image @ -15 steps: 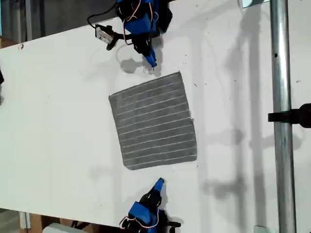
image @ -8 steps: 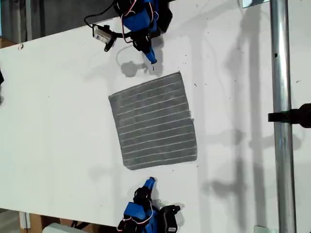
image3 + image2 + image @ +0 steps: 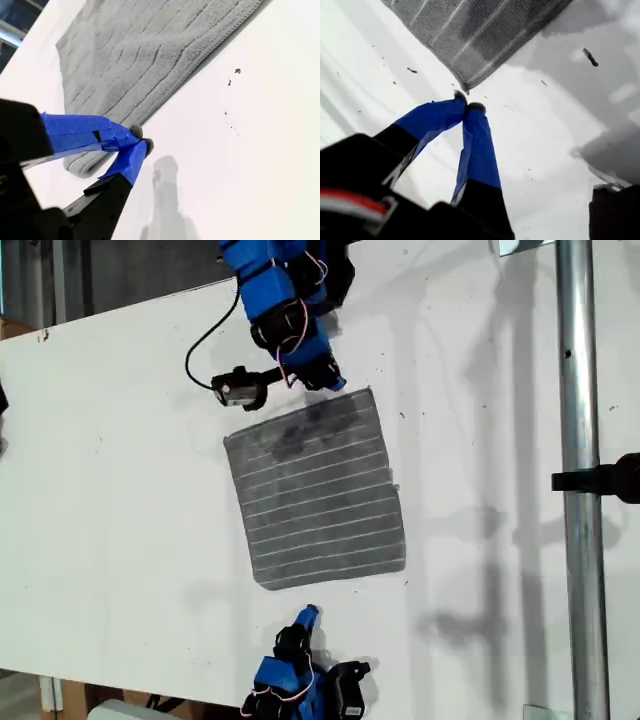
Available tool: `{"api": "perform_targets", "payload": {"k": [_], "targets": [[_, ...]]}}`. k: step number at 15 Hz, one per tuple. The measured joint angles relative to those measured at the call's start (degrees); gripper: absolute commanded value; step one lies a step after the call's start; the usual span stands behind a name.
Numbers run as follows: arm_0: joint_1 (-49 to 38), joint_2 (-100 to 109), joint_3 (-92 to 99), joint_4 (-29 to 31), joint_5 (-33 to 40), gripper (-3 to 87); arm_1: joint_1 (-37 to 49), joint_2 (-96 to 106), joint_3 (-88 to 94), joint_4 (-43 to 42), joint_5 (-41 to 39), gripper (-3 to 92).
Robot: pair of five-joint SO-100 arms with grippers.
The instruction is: Grasp corners of a towel and fold twice.
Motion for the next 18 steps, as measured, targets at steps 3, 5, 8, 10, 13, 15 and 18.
{"api": "perform_targets", "payload": {"k": [3,5,8,10,13,15,18], "targets": [[-0.1,0.0,0.0,0.0,0.0,-2.8,-2.5,-4.2,-4.7,-0.4,-0.9,38.1],[-0.1,0.0,0.0,0.0,0.0,-2.8,-2.8,-6.9,-6.9,-0.1,-3.3,40.9],[-0.1,0.0,0.0,0.0,0.0,-2.8,-2.9,-13.6,-8.0,0.5,-3.7,40.0],[-0.1,0.0,0.0,0.0,0.0,-2.8,-3.4,-18.6,-8.0,0.4,-3.9,38.8],[-0.1,0.0,0.0,0.0,0.0,-2.8,-3.7,-25.0,-8.0,-0.4,-3.9,35.1],[-0.1,0.0,0.0,0.0,0.0,-2.8,-3.1,-26.9,-8.1,-0.4,-4.0,30.2],[-0.1,0.0,0.0,0.0,0.0,-2.8,0.0,-28.3,-8.6,-2.0,-4.0,24.9]]}}
